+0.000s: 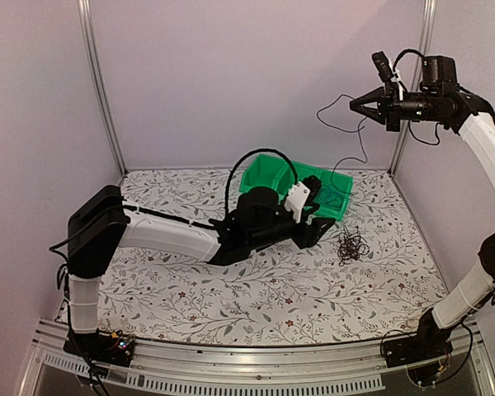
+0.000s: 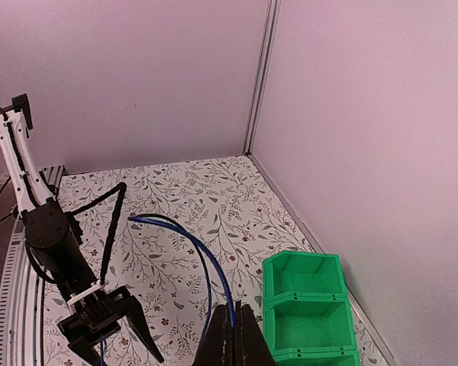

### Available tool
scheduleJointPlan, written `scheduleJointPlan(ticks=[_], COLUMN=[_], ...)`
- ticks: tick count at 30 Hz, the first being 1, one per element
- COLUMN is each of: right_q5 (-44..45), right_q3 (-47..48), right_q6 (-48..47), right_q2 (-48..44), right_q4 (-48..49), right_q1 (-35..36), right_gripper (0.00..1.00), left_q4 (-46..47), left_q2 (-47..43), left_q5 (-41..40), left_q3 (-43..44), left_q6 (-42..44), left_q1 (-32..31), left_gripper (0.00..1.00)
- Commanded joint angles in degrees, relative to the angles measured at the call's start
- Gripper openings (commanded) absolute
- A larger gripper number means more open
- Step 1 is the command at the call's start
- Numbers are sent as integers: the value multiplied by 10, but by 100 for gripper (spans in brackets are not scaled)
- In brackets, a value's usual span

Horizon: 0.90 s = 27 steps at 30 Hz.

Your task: Untangle the cables

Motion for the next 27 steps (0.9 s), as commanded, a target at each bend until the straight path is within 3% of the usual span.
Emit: scheduleJointPlan(ticks=[1,11,17,27], right_q5=[-35,-3,24,119], right_q3=[14,-71,-123,-81], right_q6=[39,38,52,92], right_q2=[21,2,-10,55], right_q4=[-11,17,59,143], right_q1=[36,95,96,96], right_gripper=[0,0,0,0], left_q4=[119,186,230,132], left_q2=[16,63,0,-101], left_q5=[30,39,14,-95], left_q3=[-5,33,-95,-265], left_q6=[29,6,-16,-56], left_q1=[3,3,6,9], left_gripper=[60,59,53,61])
